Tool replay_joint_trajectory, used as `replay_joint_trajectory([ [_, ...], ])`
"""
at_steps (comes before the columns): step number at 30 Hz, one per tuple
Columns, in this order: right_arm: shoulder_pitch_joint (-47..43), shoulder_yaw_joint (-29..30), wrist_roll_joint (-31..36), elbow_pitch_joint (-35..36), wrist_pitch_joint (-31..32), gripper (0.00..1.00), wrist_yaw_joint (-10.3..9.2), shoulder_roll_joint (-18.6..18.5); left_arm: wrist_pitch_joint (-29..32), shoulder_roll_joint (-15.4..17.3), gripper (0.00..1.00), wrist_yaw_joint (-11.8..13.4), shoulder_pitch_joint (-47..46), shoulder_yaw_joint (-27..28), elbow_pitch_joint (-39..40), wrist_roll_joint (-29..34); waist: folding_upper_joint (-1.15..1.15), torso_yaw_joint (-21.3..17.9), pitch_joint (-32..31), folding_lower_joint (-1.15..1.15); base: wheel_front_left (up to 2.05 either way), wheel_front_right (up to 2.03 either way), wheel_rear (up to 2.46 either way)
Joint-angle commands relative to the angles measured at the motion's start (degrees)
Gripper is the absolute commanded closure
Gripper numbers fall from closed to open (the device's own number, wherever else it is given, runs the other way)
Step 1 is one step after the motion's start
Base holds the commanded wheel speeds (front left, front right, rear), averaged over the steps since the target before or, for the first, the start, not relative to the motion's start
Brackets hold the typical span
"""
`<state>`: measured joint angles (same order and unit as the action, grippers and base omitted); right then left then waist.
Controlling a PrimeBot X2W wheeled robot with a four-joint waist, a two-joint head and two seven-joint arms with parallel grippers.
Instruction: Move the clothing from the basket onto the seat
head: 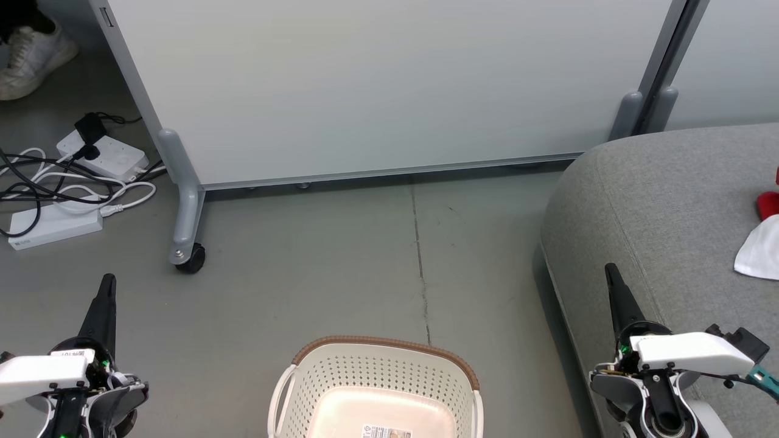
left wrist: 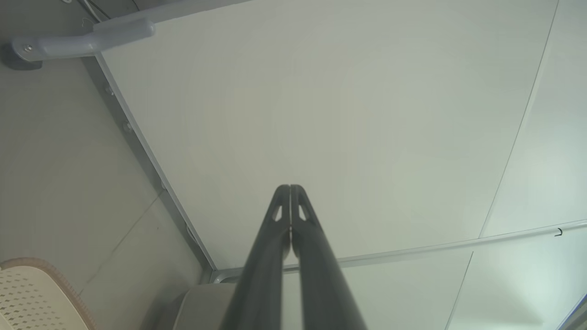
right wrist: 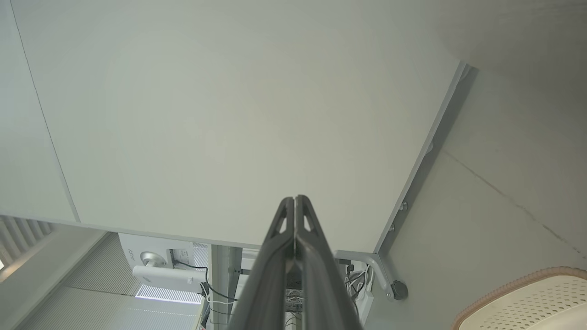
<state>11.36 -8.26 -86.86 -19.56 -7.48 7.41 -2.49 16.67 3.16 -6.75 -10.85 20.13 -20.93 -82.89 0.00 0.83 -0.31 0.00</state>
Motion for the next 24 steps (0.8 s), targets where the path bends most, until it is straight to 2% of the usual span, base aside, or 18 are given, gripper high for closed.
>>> replay_joint_trajectory([
  [1,1.18,-0.26,-1.40,-0.13,0.36,1.00,0.13,-0.54,0.50,0.46,1.00,-0.46,-1.06,0.66,0.43,-1.15,0.00,-0.06,0.05,0.00,0.00,0.00,0.00],
  [19,2.44,-1.13,-8.73,-0.96,0.93,1.00,0.14,-0.64,3.25,0.56,1.00,-0.98,-1.79,3.45,0.89,-6.13,0.00,-0.81,0.57,0.00,0.00,0.00,0.00],
  [24,2.39,-1.09,-8.54,-0.91,0.92,1.00,0.14,-0.64,3.26,0.58,1.00,-0.94,-1.79,3.37,0.86,-5.99,0.00,-0.82,0.58,0.00,0.00,0.00,0.00],
])
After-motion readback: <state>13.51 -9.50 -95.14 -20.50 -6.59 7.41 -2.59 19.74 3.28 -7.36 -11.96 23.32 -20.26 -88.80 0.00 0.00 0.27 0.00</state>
